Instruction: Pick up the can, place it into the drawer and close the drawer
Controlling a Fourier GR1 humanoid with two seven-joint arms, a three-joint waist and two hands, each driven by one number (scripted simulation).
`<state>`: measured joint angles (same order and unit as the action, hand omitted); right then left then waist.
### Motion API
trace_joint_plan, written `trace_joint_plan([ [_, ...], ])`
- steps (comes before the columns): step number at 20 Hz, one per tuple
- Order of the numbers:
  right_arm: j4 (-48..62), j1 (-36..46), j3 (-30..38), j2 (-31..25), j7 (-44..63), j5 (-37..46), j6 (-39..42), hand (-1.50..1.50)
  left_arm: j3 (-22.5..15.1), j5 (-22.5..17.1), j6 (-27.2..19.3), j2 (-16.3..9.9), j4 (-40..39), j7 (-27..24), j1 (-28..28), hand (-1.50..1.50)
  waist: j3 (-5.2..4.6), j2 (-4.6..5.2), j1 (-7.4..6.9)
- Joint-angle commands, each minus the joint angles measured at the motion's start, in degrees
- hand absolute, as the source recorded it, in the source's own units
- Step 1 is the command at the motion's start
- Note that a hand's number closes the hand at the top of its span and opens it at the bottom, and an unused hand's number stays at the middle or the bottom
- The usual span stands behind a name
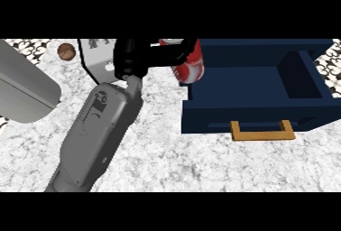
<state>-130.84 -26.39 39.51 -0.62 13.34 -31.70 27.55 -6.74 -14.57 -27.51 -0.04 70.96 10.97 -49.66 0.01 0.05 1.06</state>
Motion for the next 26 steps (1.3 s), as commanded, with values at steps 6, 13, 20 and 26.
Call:
trace_joint_plan([
  [6,0.6,3.5,-0.2,-0.7,1.4,0.0,-1.4,-1.50,-4.6,-5.3,-5.1,0.0,-10.5,-4.4,-9.1,1.50,0.00,0.09,0.26],
  [13,1.6,5.7,-0.9,-1.9,3.7,2.3,-2.2,-1.50,-5.1,-9.2,-9.3,0.0,-20.7,-3.5,-22.6,1.50,0.02,0.23,0.72],
  [20,-1.5,4.9,-1.9,0.5,3.8,1.5,-2.9,-1.50,-5.5,-17.0,-7.1,0.0,-31.9,-10.2,-26.8,1.50,0.03,0.54,1.86],
  [26,-1.1,6.9,-1.2,-1.5,5.2,1.2,-3.3,-1.50,-10.0,-22.2,-7.9,0.0,-37.8,-12.3,-30.9,1.50,0.06,0.78,2.54],
])
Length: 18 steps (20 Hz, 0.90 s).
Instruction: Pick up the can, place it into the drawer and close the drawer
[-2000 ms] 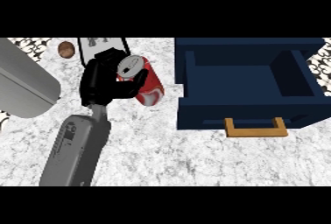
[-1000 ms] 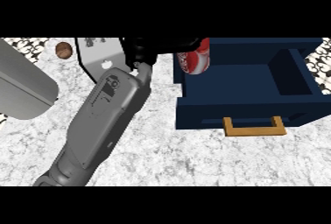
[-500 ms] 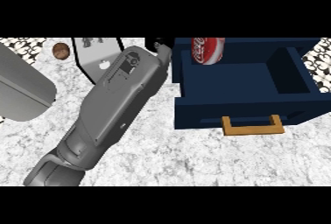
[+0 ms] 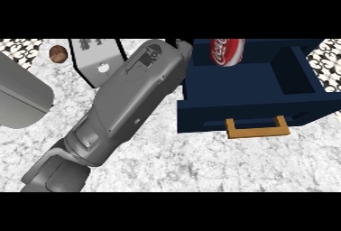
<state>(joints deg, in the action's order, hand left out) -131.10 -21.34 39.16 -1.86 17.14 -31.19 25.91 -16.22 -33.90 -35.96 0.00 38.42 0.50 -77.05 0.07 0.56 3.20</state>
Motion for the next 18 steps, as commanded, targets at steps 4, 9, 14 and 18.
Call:
trace_joint_plan([
  [4,0.6,-0.9,0.7,-0.2,-0.5,-1.0,0.5,-1.50,-5.9,-6.5,-1.7,0.0,-4.7,-5.2,-0.1,1.50,0.02,0.04,0.67],
  [9,-4.2,1.1,-3.1,1.6,2.1,2.3,-3.7,-1.50,-8.5,-9.7,-2.5,0.0,-8.6,-3.6,-3.4,1.50,0.00,0.22,0.64],
  [14,0.5,1.7,-1.9,-0.4,-0.1,0.5,-0.8,-1.50,-12.7,-12.4,-4.0,0.0,-10.6,-4.8,-3.8,1.50,0.06,0.37,1.54],
  [18,-1.1,2.9,-2.9,-0.5,1.6,0.9,-2.2,-1.50,-16.8,-15.1,-8.2,0.0,-9.9,-4.9,-2.7,-1.50,0.06,0.50,2.17],
])
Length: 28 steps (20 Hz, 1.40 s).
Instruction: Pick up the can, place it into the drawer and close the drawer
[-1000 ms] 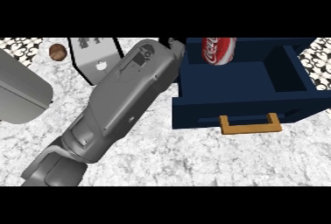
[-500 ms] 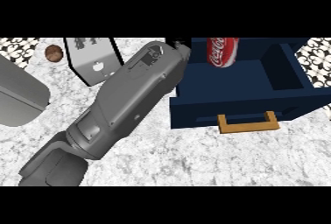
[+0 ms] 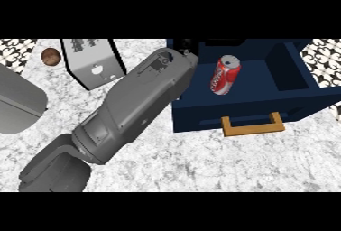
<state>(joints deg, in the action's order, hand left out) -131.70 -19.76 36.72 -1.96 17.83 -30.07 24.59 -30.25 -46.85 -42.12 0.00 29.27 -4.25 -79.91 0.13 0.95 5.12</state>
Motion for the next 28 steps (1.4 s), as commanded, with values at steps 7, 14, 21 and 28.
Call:
trace_joint_plan([
  [7,0.6,0.8,1.3,-1.6,1.2,-1.6,-0.2,-1.50,-3.7,-5.1,-2.4,0.0,-2.7,-2.1,-0.4,-1.50,-0.04,0.03,-0.23],
  [14,-0.3,2.2,-1.0,0.0,0.7,1.9,-0.4,-1.50,-4.1,-9.3,-3.4,0.0,-2.2,-7.5,1.4,-1.50,-0.04,0.45,0.72],
  [21,-4.0,5.6,1.8,-5.4,-8.0,13.7,4.0,-1.50,-3.0,-10.3,-2.0,0.0,-3.7,-8.8,-2.5,-1.50,-0.02,0.42,-0.51],
  [28,-6.2,10.7,-5.2,-4.6,-11.1,24.2,4.2,-1.50,-2.6,-12.6,0.6,0.0,-3.2,-13.0,-1.3,-1.50,-0.08,0.36,-2.21],
])
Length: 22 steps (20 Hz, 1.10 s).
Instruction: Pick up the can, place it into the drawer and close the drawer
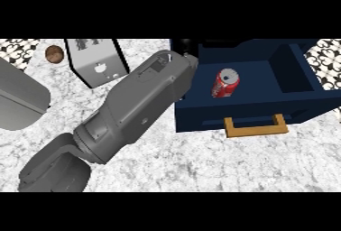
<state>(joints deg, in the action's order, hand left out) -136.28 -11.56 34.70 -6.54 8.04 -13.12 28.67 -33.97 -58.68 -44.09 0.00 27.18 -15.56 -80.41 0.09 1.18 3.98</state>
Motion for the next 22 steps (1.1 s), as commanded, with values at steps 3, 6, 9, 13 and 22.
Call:
trace_joint_plan([
  [3,-5.0,4.2,-7.3,0.2,-0.8,15.0,-0.5,-1.50,-0.8,-1.3,-1.9,0.0,1.0,-2.1,-1.1,-1.50,-0.05,-0.10,-1.45],
  [6,-1.5,8.5,-13.1,0.6,-1.0,25.1,-2.1,-1.50,-0.8,-1.8,-1.4,0.0,1.7,0.4,-1.5,-1.50,-0.08,-0.31,-3.52],
  [9,-0.3,9.2,-19.6,2.2,-2.8,33.9,-3.0,-1.50,-0.1,-2.1,-2.6,0.0,2.1,0.8,-2.5,-1.50,-0.07,-0.53,-3.47],
  [13,7.5,14.8,-23.4,-0.2,-6.2,43.8,-6.4,-1.50,0.0,-0.9,-1.7,0.0,1.9,0.8,-1.2,-1.50,-0.07,-0.75,-4.11],
  [22,29.1,25.9,-31.5,-1.4,-12.7,60.6,-17.0,-1.50,0.1,1.6,-2.1,-1.9,4.3,3.0,2.6,-1.50,-0.06,-0.83,-4.86],
])
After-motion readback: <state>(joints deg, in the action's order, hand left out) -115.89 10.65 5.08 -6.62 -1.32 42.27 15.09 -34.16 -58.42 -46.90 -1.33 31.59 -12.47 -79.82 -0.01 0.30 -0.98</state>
